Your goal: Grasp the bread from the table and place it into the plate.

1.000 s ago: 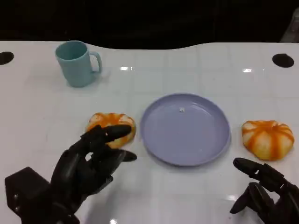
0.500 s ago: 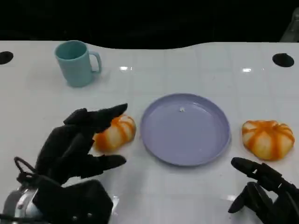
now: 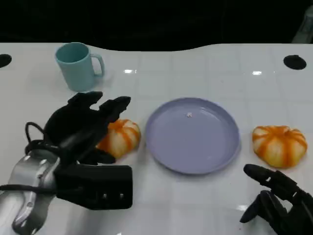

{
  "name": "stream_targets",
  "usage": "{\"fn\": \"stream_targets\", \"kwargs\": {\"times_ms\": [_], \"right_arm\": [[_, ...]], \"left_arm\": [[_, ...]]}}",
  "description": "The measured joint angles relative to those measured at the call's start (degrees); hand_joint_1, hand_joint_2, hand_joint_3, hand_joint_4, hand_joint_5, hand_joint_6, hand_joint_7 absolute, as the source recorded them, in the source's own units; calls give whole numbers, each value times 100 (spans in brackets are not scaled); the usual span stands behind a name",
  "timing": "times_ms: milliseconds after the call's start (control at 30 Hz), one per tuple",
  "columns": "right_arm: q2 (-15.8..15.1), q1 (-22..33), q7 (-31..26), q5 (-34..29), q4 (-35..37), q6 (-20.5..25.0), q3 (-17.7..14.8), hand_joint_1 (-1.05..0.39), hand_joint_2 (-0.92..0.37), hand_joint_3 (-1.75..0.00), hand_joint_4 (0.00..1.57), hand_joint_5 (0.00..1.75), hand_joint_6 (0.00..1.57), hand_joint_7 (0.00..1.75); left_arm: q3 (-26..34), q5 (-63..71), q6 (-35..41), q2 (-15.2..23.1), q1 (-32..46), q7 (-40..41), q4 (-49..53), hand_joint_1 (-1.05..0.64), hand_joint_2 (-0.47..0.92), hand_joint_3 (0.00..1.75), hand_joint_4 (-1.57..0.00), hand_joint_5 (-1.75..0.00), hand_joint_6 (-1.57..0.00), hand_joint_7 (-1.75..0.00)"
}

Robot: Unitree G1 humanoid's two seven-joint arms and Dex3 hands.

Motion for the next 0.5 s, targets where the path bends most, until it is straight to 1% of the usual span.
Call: {"fn": "stream_targets", "kwargs": {"times_ms": [167,300,400,433,500], "right_arm": [[32,21,-62,-23,-29,-7,35,-76,-92,-30,62,152,91,51],[54,34,-55,-15,-27,-18,37,-75,-92,-30,62,152,91,51],[63,33,-48,3,-27,-21,35,-75,-92,-30,62,152,91,51],[63,33,-48,4,-27,-21,34,-75,-92,-30,62,152,91,51],[57,37,-40,11,-20,-28,28,-76,-92,-30,62,152,91,50]], "left_arm": [[-419,9,215,-81,-742,-103,1188,-41,77,0,-4,-16,-17,-1],[-639,-38,253,-213,-1200,-95,1916,-39,78,0,-5,-14,-17,0],[-748,-132,275,-263,-1364,-94,2223,-39,78,0,-5,-13,-17,0],[-777,-152,276,-264,-1388,-93,2250,-43,77,0,-6,-13,-18,0],[-878,-238,296,-432,-1716,-89,2916,-47,75,0,-7,-11,-19,-1]]}}
